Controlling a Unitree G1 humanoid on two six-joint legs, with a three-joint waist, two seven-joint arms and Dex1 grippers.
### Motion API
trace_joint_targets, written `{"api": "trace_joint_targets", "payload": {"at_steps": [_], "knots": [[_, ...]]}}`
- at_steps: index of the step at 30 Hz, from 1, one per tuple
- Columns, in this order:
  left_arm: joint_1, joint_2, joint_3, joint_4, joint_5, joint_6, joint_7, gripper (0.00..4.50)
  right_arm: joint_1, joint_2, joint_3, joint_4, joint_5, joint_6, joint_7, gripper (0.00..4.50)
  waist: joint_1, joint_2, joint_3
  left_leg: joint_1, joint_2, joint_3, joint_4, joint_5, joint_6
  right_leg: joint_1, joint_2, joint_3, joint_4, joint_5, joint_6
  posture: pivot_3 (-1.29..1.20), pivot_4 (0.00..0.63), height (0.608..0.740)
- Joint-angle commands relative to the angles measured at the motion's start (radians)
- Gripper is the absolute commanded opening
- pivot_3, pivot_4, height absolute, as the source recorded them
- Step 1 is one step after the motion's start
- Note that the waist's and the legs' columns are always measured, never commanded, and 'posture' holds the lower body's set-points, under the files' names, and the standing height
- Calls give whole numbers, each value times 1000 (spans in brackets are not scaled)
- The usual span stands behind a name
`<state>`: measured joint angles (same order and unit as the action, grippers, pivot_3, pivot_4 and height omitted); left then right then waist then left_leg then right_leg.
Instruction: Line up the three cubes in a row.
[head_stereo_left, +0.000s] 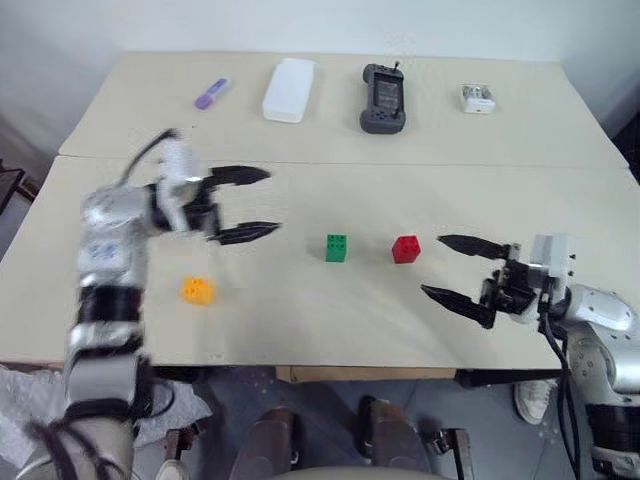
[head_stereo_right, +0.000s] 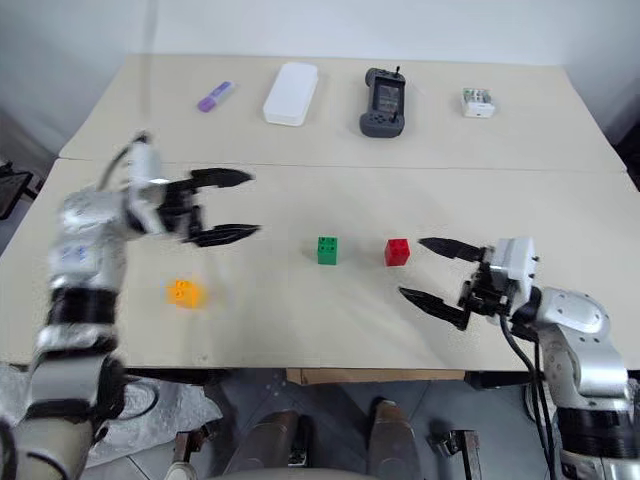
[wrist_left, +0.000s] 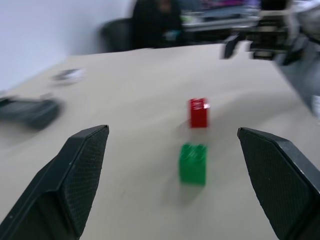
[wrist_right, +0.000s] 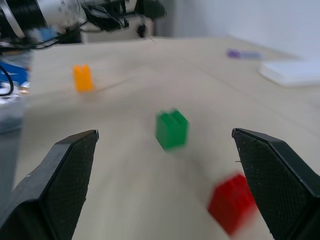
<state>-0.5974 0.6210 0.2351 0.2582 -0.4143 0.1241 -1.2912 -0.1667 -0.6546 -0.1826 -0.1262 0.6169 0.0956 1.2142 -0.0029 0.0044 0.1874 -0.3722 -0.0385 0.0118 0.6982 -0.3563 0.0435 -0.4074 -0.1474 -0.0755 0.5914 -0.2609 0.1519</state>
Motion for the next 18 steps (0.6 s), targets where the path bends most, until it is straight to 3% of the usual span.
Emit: {"api": "trace_joint_targets", "payload": {"at_steps": [1,5,10,13,18], "knots": [[219,15,179,-199,-89,91,146,4349,-51,21,37,0,5,-17,39,4500,5,0,0,0,0,0,0,0,0,0,0,0,0,0,0,0,150,740],[598,-77,431,-366,-153,118,331,4349,-111,64,109,19,-23,-59,83,4500,-4,0,0,1,0,-1,0,-2,0,2,0,0,-1,0,-1,0,150,740],[899,-196,539,-430,-172,50,389,4349,-153,104,158,29,-52,-116,120,4500,16,-1,0,2,0,-3,1,-4,-1,3,-1,-1,-1,-1,-2,0,150,740],[990,-243,529,-448,-169,4,393,4349,-175,115,175,37,-59,-135,134,4500,25,-1,0,4,0,-3,1,-4,-2,6,-1,-2,-3,-1,-2,0,150,740],[1006,-295,426,-552,-139,-12,465,4349,-191,119,175,58,-57,-151,146,4500,27,-2,-1,4,0,-4,1,-7,-6,6,-2,-2,-6,-1,-3,0,150,740]]}}
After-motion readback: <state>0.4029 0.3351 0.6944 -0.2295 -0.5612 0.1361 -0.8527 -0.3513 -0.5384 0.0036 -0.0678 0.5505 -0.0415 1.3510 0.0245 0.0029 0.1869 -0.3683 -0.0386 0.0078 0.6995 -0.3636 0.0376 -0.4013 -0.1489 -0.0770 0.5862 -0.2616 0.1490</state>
